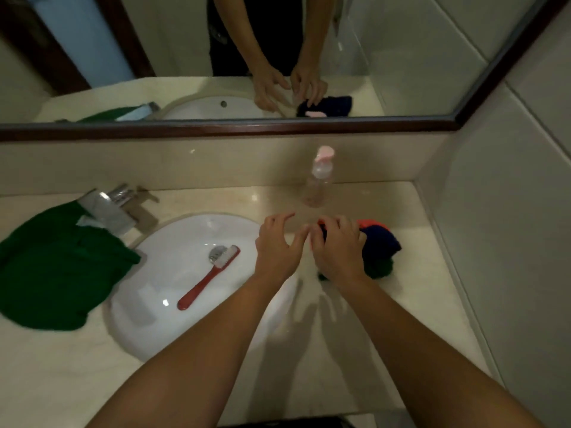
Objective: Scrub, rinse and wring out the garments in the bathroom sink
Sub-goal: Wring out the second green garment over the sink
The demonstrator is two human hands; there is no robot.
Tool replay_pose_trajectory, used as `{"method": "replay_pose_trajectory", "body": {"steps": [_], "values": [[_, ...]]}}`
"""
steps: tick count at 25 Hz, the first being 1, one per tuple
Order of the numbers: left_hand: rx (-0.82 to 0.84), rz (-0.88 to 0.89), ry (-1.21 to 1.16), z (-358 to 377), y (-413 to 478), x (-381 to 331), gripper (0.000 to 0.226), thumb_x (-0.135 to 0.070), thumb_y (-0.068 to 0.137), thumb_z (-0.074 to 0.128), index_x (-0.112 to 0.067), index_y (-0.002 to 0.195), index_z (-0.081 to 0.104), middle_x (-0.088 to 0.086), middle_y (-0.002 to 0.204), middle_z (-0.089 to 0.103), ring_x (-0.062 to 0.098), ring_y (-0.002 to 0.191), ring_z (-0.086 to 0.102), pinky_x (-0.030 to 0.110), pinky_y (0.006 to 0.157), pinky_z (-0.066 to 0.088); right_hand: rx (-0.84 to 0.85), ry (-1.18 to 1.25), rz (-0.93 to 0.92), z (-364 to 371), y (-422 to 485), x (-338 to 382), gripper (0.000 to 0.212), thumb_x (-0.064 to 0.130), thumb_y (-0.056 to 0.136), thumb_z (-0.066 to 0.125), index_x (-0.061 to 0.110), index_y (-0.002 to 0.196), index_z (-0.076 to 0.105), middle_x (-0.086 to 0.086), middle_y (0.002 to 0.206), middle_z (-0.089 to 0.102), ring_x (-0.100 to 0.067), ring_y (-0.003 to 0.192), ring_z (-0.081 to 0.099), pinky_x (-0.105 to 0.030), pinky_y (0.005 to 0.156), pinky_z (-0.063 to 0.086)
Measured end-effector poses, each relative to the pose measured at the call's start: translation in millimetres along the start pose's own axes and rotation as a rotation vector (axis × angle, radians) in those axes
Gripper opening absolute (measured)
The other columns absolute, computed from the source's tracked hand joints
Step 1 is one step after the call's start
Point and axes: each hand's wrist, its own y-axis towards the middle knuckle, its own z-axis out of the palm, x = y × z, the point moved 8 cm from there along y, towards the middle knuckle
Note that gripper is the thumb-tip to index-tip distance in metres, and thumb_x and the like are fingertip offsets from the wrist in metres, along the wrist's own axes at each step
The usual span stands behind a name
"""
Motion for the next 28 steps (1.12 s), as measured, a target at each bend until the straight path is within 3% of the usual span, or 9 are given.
{"method": "replay_pose_trajectory", "body": {"steps": [5,9,11,14,22,28], "values": [[-0.110,-0.042,0.045,-122,-19,81,0.039,-0.047,0.099,0.057,-0.023,0.129,0.059,-0.005,0.125,0.060,0.017,0.116,0.056,0.048,0.102,0.047,0.115,0.223,-0.206,70,-25,119,0.032,0.035,0.107,0.045,0.023,0.130,0.063,0.002,0.130,0.063,-0.019,0.123,0.051,-0.035,0.103,0.031],[-0.212,-0.118,0.063,-224,-45,158,0.034,-0.044,0.097,0.057,-0.017,0.117,0.065,-0.006,0.108,0.060,0.019,0.105,0.060,0.047,0.094,0.049,0.202,0.221,-0.324,136,-56,223,0.033,0.036,0.104,0.048,0.021,0.129,0.064,0.000,0.126,0.066,-0.022,0.122,0.054,-0.037,0.103,0.033],[-0.227,-0.170,0.084,-268,-56,194,0.031,-0.041,0.098,0.058,-0.017,0.116,0.066,-0.004,0.107,0.062,0.018,0.102,0.060,0.045,0.093,0.049,0.237,0.214,-0.369,166,-72,273,0.031,0.033,0.104,0.053,0.020,0.129,0.065,-0.001,0.123,0.067,-0.021,0.118,0.056,-0.034,0.100,0.036],[-0.251,-0.231,0.176,-329,-69,247,0.030,-0.044,0.098,0.057,-0.021,0.114,0.067,-0.003,0.108,0.063,0.017,0.101,0.059,0.046,0.094,0.048,0.320,0.174,-0.410,208,-95,337,0.032,0.032,0.103,0.055,0.019,0.131,0.064,-0.005,0.125,0.066,-0.026,0.118,0.056,-0.041,0.101,0.043],[-0.196,-0.381,0.449,-418,-45,327,0.038,-0.049,0.101,0.048,-0.024,0.127,0.061,0.002,0.130,0.053,0.022,0.122,0.049,0.043,0.103,0.035,0.454,-0.015,-0.497,276,-90,434,0.035,0.033,0.103,0.050,0.021,0.134,0.062,-0.006,0.122,0.065,-0.030,0.115,0.058,-0.043,0.098,0.047],[-0.311,-0.334,0.586,-478,19,360,0.047,-0.048,0.101,0.047,-0.023,0.141,0.052,0.009,0.146,0.047,0.031,0.134,0.040,0.051,0.108,0.029,0.424,-0.002,-0.532,310,-40,506,0.037,0.031,0.102,0.054,0.013,0.132,0.062,-0.015,0.124,0.062,-0.036,0.117,0.056,-0.048,0.099,0.050]]}}
